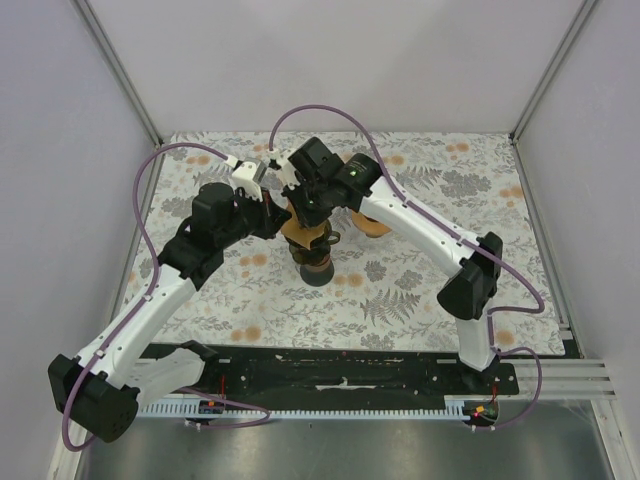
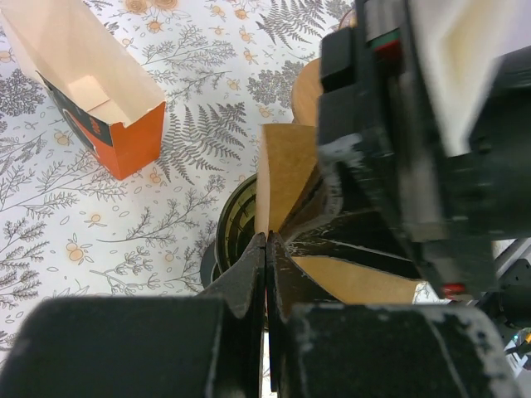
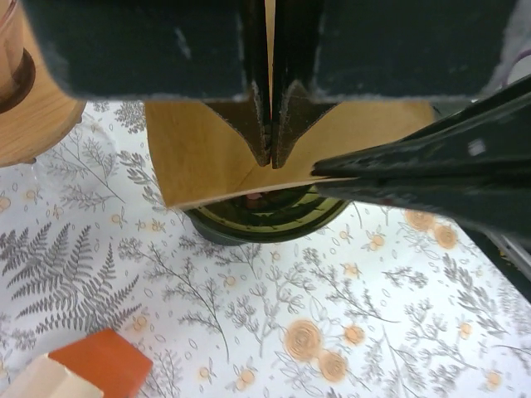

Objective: Place the coffee filter in the dripper
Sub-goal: Place the coffee filter in the coffee dripper.

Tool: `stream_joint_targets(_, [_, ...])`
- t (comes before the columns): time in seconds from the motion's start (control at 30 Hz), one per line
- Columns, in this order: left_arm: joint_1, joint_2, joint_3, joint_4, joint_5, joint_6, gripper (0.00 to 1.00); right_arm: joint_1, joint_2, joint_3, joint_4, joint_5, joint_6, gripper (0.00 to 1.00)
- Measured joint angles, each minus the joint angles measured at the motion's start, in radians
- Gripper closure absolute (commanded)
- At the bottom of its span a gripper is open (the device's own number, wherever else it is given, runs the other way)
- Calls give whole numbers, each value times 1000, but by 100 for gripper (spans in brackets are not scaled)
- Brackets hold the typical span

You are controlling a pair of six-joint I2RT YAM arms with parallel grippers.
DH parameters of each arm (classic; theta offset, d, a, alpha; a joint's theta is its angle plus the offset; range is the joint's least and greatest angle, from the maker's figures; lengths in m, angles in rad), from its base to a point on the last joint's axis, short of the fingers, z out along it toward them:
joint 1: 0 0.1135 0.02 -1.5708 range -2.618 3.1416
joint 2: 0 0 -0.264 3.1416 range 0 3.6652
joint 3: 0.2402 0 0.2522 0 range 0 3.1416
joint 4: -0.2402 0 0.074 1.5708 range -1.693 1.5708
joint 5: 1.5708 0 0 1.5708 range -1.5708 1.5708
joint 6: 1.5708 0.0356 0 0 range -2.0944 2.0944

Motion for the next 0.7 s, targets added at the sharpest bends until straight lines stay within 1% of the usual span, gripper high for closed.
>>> stream_joint_targets(0.07, [0, 0, 0, 4, 0, 0, 93, -2, 18, 0, -19, 19, 4, 100])
stream_joint_targets(0.27, [0, 0, 0, 13, 0, -9, 72, 3, 26, -1, -42, 61, 9, 100])
stream_joint_targets(0.4, [0, -2, 0, 10, -11, -18, 62, 26, 55, -1, -55, 101, 8, 100])
stream_joint_targets(0.5, [5, -2, 1, -41, -34, -25, 59, 33, 79, -1, -62, 124, 14, 100])
stream_joint_targets(0.7, [1, -6, 3, -68, -53, -32, 52, 34, 123, 0, -65, 163, 17, 100])
